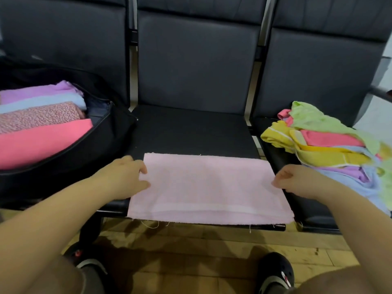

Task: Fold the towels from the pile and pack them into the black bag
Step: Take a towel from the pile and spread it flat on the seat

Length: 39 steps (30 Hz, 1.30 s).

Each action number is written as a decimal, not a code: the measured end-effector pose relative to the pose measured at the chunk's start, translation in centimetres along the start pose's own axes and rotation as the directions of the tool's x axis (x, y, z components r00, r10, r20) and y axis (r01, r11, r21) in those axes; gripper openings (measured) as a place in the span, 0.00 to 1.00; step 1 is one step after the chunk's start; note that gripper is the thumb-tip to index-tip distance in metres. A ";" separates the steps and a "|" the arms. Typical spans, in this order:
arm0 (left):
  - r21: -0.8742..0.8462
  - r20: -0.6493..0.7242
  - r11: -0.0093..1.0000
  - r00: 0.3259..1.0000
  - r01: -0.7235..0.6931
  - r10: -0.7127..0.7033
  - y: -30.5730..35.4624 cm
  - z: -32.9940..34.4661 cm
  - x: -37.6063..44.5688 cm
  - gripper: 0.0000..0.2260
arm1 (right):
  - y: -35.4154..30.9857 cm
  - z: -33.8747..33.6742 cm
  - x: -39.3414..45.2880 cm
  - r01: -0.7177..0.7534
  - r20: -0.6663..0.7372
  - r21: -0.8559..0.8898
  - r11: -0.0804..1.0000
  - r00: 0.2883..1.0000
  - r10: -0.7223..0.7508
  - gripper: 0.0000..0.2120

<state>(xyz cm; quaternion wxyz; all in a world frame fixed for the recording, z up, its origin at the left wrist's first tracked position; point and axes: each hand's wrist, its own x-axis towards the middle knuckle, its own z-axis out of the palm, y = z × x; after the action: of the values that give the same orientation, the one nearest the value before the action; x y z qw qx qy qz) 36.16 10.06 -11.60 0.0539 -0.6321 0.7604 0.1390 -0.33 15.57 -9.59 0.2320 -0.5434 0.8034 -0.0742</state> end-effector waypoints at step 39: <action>-0.047 -0.252 0.855 0.834 -0.517 0.491 -5.1 3.9 3.8 0.13 | -17.3 12.7 0.9 0.614 0.092 0.050 0.788 0.783 -0.616 0.16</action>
<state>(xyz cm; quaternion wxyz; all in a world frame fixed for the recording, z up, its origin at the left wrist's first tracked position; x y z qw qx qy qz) 40.04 6.72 -17.09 -0.1093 -0.4229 0.8920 0.1165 19.67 9.49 -14.59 0.2410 -0.7764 0.5689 -0.1245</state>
